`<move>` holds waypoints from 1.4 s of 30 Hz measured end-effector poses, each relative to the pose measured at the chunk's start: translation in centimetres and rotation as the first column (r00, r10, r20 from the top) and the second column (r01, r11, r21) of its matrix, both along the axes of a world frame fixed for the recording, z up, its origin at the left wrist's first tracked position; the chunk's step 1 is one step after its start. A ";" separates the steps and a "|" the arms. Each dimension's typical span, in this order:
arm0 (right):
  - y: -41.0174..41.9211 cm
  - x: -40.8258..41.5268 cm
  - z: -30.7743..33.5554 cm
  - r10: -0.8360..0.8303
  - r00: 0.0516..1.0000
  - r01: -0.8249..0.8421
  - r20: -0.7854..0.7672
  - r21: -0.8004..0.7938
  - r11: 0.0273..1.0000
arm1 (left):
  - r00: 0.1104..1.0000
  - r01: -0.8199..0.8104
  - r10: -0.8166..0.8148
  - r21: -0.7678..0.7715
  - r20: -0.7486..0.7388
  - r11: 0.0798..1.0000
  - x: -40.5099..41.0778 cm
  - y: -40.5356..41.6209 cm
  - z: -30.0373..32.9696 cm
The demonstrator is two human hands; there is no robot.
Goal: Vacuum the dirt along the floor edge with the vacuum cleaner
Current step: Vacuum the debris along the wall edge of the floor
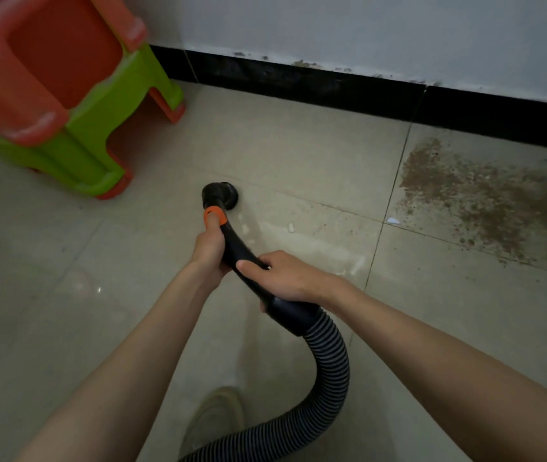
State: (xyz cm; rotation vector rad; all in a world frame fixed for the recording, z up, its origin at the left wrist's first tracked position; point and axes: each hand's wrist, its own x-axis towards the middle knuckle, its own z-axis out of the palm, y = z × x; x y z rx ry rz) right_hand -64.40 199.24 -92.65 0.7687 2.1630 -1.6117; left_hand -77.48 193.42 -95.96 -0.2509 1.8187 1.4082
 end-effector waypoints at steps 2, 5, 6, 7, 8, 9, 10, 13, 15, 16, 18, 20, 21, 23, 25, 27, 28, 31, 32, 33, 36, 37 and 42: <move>-0.3 0.8 -0.1 -0.024 1.000 0.023 0.011 0.017 1.000 | 0.999 0.029 -0.029 0.004 0.016 1.000 1.1 0.2 0.4; -0.3 2.5 -0.2 -0.109 0.994 0.108 0.010 0.052 0.993 | 0.992 0.121 -0.122 0.016 0.042 0.993 2.8 1.3 1.1; -0.2 3.1 -0.2 -0.143 0.990 0.142 0.010 0.060 0.988 | 0.987 0.156 -0.156 0.014 0.048 0.988 3.3 1.8 1.2; -0.1 3.8 -0.1 -0.174 0.985 0.174 0.007 0.058 0.983 | 0.981 0.187 -0.188 0.013 0.050 0.982 4.0 2.3 1.4; 0.0 4.4 -0.1 -0.202 0.979 0.201 0.005 0.047 0.978 | 0.976 0.212 -0.213 0.012 0.049 0.977 4.7 2.8 1.6; 0.1 5.0 0.0 -0.223 0.975 0.223 0.007 0.029 0.974 | 0.973 0.226 -0.226 0.007 0.044 0.974 5.3 3.1 1.7; 0.1 5.6 0.2 -0.237 0.971 0.237 0.011 0.009 0.972 | 0.972 0.232 -0.231 -0.001 0.038 0.973 5.9 3.3 1.8; -0.5 7.1 0.5 -0.224 0.975 0.224 0.009 -0.015 0.974 | 0.977 0.212 -0.211 -0.029 0.025 0.977 7.1 2.4 1.7; -1.2 7.6 0.7 -0.187 0.982 0.187 0.011 -0.005 0.982 | 0.982 0.188 -0.187 -0.030 0.031 0.982 7.5 1.3 1.6; -1.5 7.8 0.8 -0.170 0.985 0.170 0.014 -0.002 0.985 | 0.984 0.177 -0.176 -0.028 0.034 0.984 7.6 0.8 1.5; -1.9 8.1 1.0 -0.143 0.990 0.143 0.019 -0.007 0.990 | 0.987 0.161 -0.160 -0.024 0.034 0.987 8.0 -0.1 1.5; -2.3 8.5 1.3 -0.144 0.989 0.144 0.019 -0.020 0.989 | 0.987 0.158 -0.158 -0.022 0.033 0.987 8.4 -0.6 1.6; -2.5 8.7 1.4 -0.151 0.988 0.151 0.017 -0.022 0.988 | 0.986 0.165 -0.164 -0.019 0.034 0.986 8.6 -0.7 1.7; -2.8 9.1 1.4 -0.167 0.986 0.167 0.015 0.000 0.986 | 0.982 0.184 -0.184 -0.006 0.039 0.983 8.9 -0.8 1.9; -2.8 9.5 1.4 -0.193 0.981 0.192 0.012 0.024 0.981 | 0.977 0.209 -0.209 0.008 0.048 0.978 9.2 -0.3 2.2; -2.3 9.6 1.3 -0.225 0.974 0.225 0.016 0.026 0.974 | 0.970 0.238 -0.238 0.016 0.050 0.971 9.5 0.4 2.2; -2.1 9.6 1.3 -0.244 0.970 0.243 0.021 0.021 0.970 | 0.968 0.248 -0.248 0.017 0.048 0.969 9.6 0.9 2.2; -1.3 9.3 1.3 -0.292 0.956 0.292 0.026 0.017 0.956 | 0.962 0.268 -0.269 0.032 0.040 0.963 9.4 2.3 2.0; -1.0 9.0 1.2 -0.299 0.954 0.298 0.022 0.035 0.954 | 0.958 0.281 -0.282 0.040 0.042 0.959 9.2 2.6 2.0; -0.9 8.8 1.2 -0.301 0.953 0.300 0.021 0.059 0.952 | 0.954 0.295 -0.297 0.044 0.046 0.954 8.9 2.9 1.9; -0.8 8.6 1.0 -0.314 0.949 0.310 0.030 0.098 0.946 | 0.935 0.344 -0.347 0.042 0.071 0.938 8.5 3.3 1.9; -0.9 8.7 1.0 -0.320 0.947 0.315 0.034 0.106 0.943 | 0.929 0.359 -0.361 0.040 0.080 0.932 8.7 3.3 1.9; -1.5 10.5 1.0 -0.384 0.922 0.375 0.047 0.136 0.917 | 0.899 0.430 -0.430 0.026 0.081 0.903 10.5 3.7 1.7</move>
